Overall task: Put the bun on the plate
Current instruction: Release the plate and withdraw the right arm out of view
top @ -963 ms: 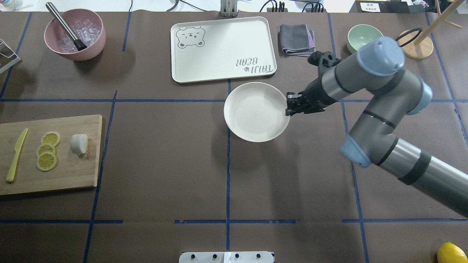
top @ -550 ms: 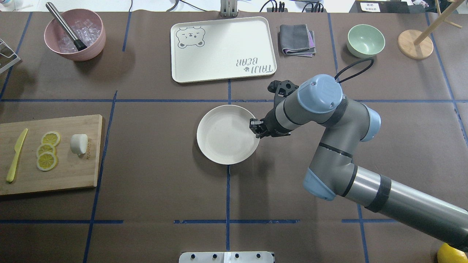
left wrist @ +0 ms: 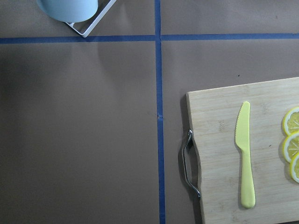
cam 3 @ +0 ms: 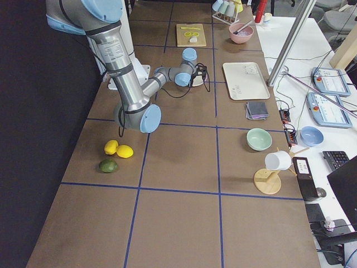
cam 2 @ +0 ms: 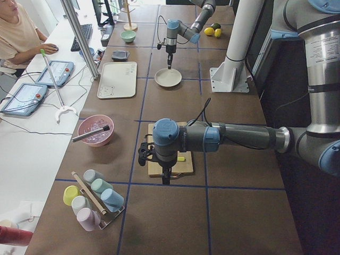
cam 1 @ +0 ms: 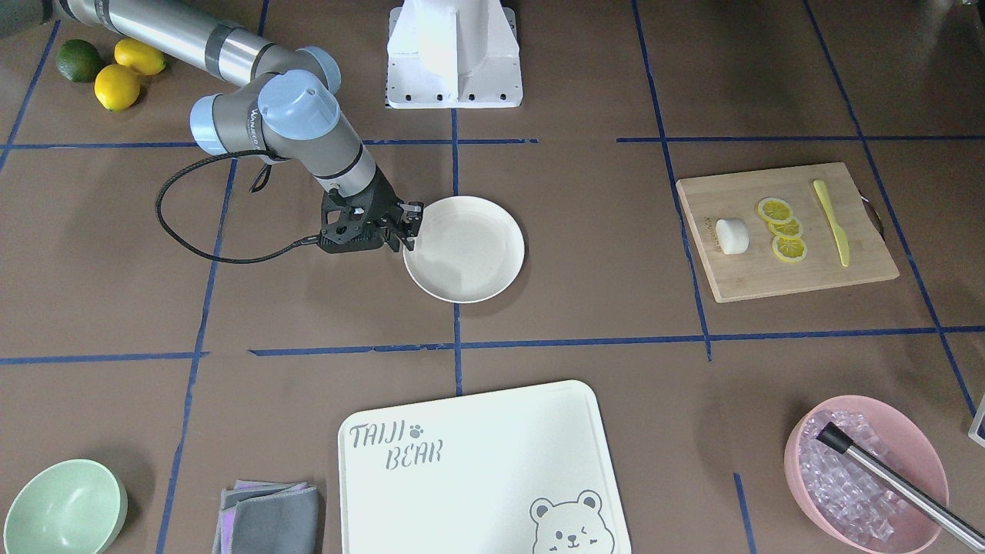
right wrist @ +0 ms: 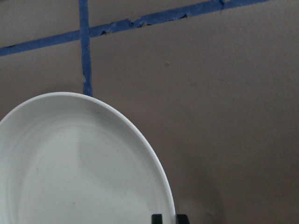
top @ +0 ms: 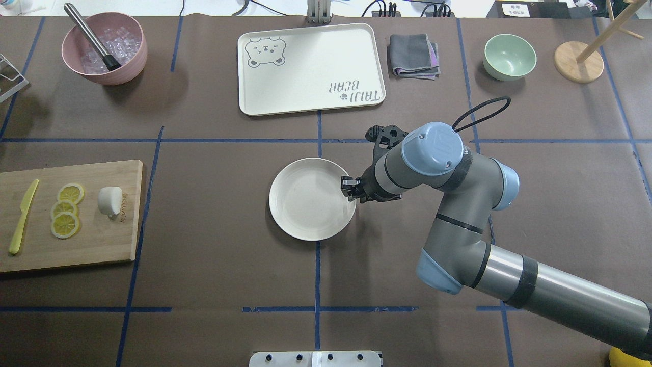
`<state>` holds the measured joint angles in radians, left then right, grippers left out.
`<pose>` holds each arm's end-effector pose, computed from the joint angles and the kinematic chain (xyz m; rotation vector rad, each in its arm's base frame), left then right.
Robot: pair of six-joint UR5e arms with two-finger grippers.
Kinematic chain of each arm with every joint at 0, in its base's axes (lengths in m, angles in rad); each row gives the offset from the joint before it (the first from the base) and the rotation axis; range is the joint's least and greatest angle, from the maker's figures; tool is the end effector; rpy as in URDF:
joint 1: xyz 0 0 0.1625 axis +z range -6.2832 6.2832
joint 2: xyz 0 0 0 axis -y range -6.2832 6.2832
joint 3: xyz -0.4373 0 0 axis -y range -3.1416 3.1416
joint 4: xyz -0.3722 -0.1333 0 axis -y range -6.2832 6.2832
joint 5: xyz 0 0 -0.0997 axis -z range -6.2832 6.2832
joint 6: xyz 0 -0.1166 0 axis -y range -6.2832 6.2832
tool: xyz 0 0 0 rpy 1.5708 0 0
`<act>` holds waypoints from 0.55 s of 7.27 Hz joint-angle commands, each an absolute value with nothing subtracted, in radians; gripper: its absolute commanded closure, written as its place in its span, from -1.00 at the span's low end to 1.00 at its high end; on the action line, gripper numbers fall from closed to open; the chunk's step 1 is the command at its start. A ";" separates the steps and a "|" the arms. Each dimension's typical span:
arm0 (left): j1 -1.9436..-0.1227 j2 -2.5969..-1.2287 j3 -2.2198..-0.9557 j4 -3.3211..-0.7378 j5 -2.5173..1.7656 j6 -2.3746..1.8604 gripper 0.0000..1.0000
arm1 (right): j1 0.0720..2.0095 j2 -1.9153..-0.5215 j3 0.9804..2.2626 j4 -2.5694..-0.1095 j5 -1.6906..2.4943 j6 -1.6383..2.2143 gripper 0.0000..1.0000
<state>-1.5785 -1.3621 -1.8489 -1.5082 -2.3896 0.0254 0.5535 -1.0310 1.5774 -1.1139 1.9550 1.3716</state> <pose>-0.0511 -0.3806 0.6435 0.0200 0.8186 0.0195 -0.5378 -0.4376 0.3183 0.0373 -1.0493 0.1285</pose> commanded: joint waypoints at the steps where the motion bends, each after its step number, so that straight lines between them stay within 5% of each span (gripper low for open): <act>1: -1.578 -1.364 -1.850 -1.511 -2.388 0.026 -1.00 | 0.706 -1.037 1.588 -1.237 2.068 1.244 -1.00; 4: -1.572 -1.380 -1.850 -1.512 -2.387 0.018 -1.00 | 1.054 -1.124 1.643 -1.489 2.261 0.698 -1.00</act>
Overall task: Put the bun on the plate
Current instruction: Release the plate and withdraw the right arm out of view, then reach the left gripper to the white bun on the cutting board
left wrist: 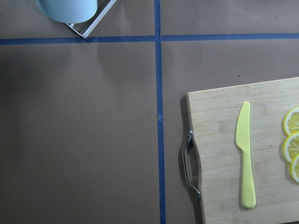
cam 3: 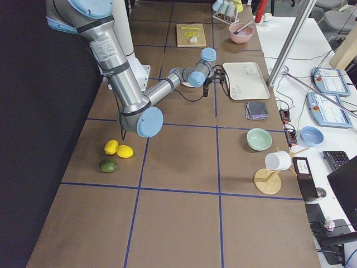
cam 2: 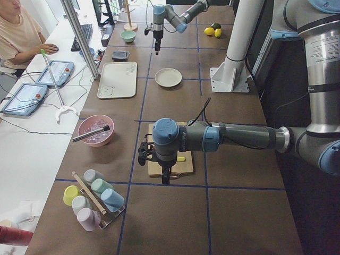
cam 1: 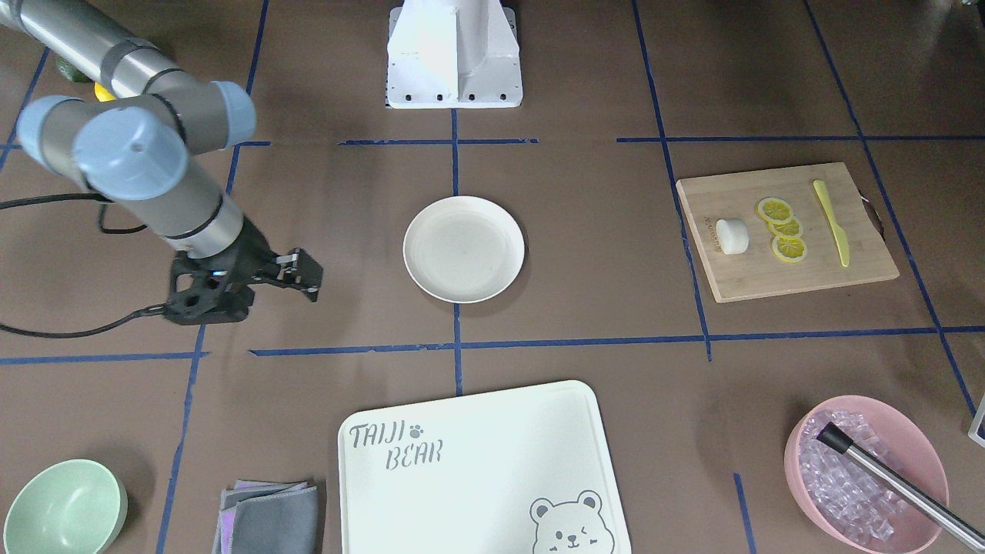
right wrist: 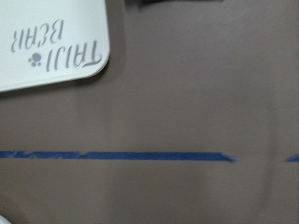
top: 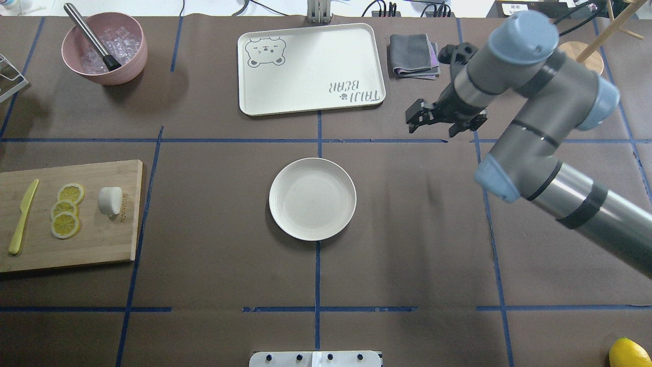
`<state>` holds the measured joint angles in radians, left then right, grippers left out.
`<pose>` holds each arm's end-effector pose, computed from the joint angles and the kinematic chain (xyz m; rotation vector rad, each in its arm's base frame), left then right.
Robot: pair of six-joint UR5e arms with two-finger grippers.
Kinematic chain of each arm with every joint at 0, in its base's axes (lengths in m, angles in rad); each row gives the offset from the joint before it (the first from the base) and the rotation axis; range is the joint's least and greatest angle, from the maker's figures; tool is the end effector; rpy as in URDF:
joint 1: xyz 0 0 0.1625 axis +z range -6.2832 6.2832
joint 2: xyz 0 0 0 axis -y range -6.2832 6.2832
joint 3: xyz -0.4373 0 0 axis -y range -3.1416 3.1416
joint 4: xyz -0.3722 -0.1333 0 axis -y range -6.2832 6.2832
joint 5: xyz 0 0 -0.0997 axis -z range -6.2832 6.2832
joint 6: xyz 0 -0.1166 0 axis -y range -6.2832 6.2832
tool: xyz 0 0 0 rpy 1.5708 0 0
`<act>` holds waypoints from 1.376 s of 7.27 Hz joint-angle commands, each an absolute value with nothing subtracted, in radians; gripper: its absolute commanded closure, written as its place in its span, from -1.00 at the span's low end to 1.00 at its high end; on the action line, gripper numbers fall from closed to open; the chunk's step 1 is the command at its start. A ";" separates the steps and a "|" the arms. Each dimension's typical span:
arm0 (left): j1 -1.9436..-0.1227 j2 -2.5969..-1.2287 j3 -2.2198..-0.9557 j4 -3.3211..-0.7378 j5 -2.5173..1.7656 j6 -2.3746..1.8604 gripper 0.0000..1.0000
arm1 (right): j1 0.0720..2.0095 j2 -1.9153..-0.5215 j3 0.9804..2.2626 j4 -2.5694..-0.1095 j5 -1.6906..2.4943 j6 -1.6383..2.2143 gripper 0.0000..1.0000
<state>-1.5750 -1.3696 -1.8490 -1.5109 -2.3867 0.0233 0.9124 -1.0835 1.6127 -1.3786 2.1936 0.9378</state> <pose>-0.0500 -0.3846 0.6405 0.0274 0.8156 0.0250 -0.3543 -0.5647 0.3663 0.0606 -0.9129 0.0351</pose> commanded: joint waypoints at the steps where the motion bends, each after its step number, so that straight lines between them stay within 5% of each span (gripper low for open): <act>1: -1.572 -1.432 -1.845 -1.511 -2.382 0.015 -1.00 | 1.150 -1.162 1.676 -1.590 2.272 0.467 -1.00; 5: -1.566 -1.491 -1.810 -1.585 -2.388 0.017 -1.00 | 1.480 -1.568 1.783 -1.684 2.319 -0.247 -1.00; 7: -1.560 -1.496 -1.821 -1.595 -2.390 0.020 -1.00 | 1.574 -1.720 1.787 -1.680 2.332 -0.302 -1.00; 10: -1.323 -1.538 -1.891 -1.677 -2.379 -0.277 -1.00 | 1.574 -1.717 1.798 -1.678 2.329 -0.198 -1.00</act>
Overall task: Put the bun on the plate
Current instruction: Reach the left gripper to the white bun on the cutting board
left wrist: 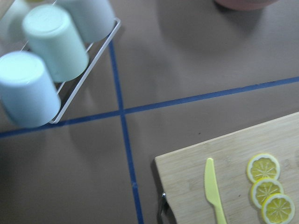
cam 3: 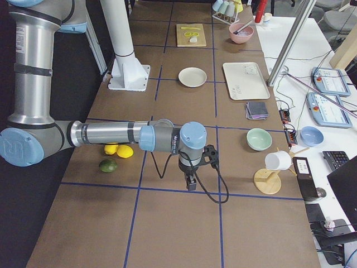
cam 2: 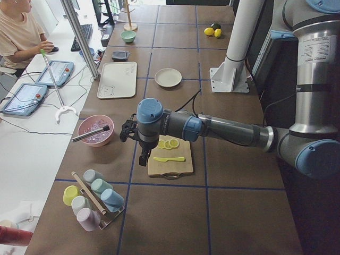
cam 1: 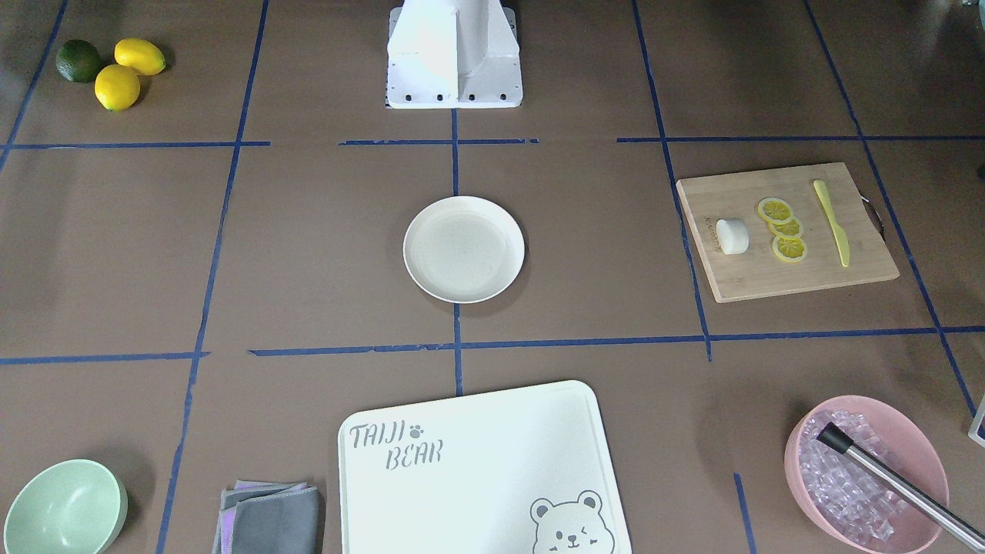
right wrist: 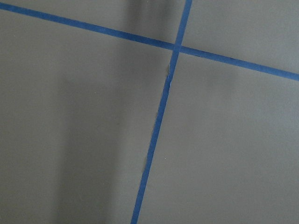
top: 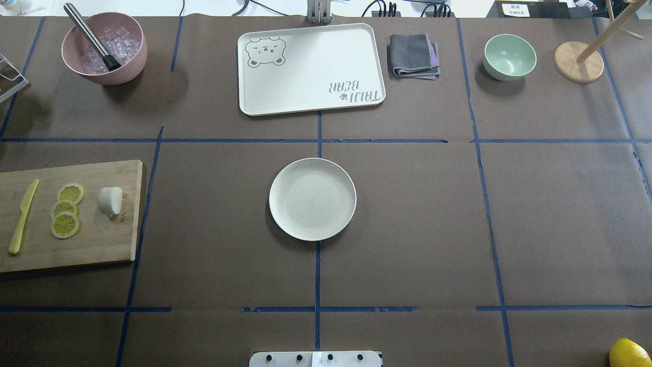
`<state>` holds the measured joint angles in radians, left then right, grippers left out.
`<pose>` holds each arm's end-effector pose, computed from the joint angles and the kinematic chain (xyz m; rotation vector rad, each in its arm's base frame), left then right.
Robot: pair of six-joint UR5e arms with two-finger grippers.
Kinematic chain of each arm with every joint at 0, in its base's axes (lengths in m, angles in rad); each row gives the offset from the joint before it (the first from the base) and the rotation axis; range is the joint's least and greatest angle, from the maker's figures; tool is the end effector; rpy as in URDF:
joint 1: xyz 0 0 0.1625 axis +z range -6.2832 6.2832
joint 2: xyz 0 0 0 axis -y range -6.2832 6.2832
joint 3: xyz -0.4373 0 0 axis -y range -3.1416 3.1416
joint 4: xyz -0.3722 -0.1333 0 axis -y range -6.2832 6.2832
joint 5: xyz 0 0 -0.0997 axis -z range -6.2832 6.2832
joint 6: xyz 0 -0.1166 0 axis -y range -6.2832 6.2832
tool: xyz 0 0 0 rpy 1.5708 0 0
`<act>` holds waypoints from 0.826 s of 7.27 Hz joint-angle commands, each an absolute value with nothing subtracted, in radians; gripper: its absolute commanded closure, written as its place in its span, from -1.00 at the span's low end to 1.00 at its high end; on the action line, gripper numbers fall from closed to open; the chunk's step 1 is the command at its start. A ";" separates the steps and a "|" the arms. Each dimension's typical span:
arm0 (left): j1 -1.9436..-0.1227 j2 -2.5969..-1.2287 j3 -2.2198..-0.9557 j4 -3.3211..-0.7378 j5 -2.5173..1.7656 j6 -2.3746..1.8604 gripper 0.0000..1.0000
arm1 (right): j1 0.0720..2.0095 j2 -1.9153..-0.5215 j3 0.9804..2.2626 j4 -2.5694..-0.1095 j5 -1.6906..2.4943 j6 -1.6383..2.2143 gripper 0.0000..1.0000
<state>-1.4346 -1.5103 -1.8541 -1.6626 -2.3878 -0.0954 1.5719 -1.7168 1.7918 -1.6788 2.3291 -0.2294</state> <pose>0.0141 -0.4584 0.5618 0.2014 0.8394 0.1667 0.0536 -0.4043 0.6552 0.0561 -0.7582 -0.2047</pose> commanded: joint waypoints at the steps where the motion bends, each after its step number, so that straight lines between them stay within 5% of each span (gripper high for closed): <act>1: -1.227 -1.557 -1.911 -1.684 -2.375 -0.442 -1.00 | 1.574 -1.713 1.798 -1.678 2.330 -0.198 -1.00; 6: -0.852 -1.664 -1.795 -1.870 -2.113 -0.900 -1.00 | 1.574 -1.713 1.798 -1.677 2.330 -0.198 -1.00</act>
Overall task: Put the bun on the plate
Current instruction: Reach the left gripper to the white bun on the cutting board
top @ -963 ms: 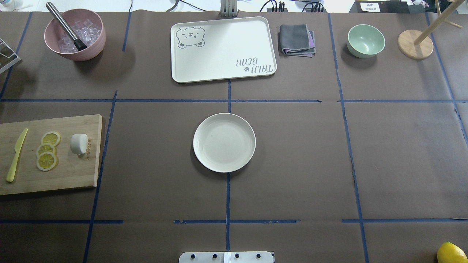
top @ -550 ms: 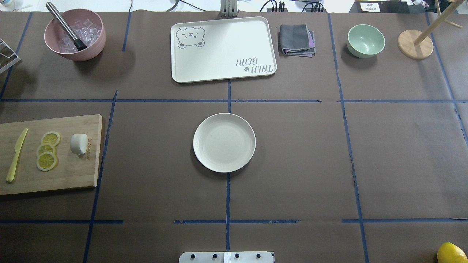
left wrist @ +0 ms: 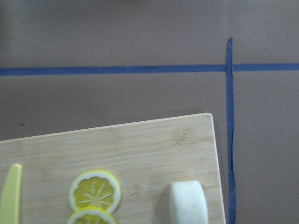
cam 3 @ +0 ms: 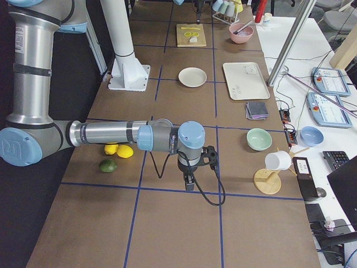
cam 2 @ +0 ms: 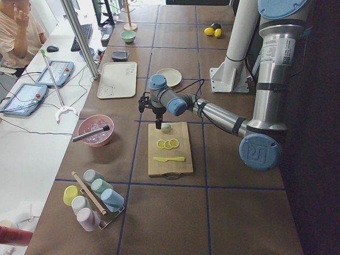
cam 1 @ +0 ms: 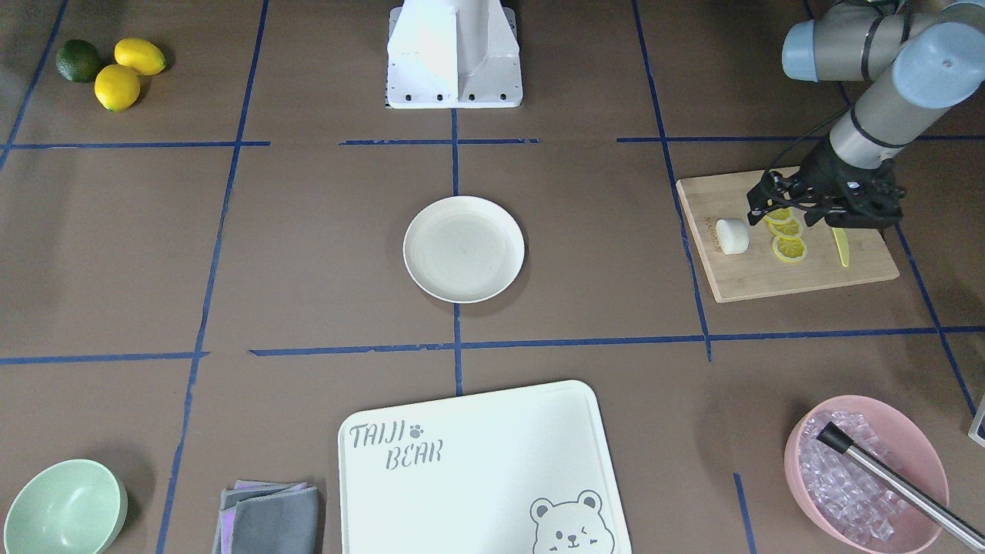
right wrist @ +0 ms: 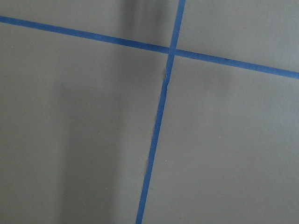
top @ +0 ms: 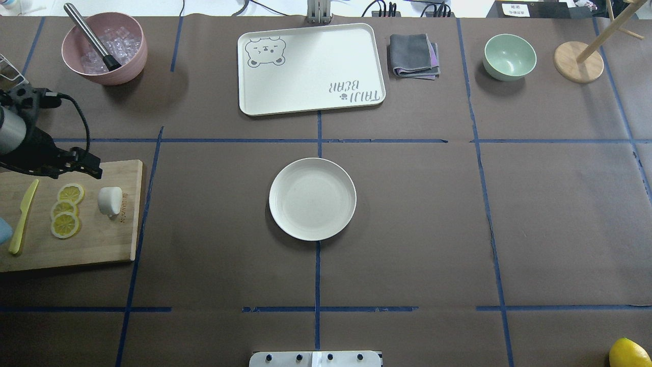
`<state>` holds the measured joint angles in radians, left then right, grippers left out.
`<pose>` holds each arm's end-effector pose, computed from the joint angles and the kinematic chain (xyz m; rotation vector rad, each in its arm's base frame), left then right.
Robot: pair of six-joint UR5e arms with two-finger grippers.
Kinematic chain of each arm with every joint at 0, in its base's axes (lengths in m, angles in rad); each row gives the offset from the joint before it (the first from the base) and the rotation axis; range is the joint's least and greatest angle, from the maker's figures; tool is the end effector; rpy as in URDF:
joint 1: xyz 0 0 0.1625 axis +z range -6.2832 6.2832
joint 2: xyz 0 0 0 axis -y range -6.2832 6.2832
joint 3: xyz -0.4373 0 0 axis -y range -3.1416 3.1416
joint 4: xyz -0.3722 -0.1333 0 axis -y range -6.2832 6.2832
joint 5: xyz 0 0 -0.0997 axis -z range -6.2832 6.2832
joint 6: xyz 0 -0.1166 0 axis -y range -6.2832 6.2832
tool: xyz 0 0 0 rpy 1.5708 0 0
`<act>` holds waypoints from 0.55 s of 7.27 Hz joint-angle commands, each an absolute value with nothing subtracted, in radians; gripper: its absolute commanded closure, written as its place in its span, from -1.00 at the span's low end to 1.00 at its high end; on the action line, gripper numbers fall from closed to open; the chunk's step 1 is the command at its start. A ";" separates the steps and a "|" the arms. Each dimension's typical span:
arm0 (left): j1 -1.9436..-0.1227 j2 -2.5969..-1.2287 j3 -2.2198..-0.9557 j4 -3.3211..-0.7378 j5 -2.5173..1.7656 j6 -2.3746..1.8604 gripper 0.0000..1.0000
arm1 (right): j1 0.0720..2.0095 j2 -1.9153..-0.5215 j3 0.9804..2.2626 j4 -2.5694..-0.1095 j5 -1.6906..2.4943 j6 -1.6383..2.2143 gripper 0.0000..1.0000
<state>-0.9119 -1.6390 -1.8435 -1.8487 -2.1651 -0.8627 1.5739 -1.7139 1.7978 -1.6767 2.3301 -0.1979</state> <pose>0.2633 -0.4511 0.4952 0.0382 0.8291 -0.0081 0.0543 -0.4062 0.6509 0.0554 -0.7586 -0.1770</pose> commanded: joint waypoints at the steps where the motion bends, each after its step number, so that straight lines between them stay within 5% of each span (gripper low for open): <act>1: -0.833 -1.669 -1.752 -1.908 -2.108 -0.897 -1.00 | 1.574 -1.713 1.798 -1.677 2.330 -0.198 -1.00; 4: -0.819 -1.669 -1.686 -1.990 -2.118 -0.905 -1.00 | 1.574 -1.713 1.798 -1.677 2.330 -0.199 -1.00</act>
<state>-0.8249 -1.6686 -1.6999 -1.9716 -2.1140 -0.9029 1.5739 -1.7134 1.7978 -1.6767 2.3301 -0.1982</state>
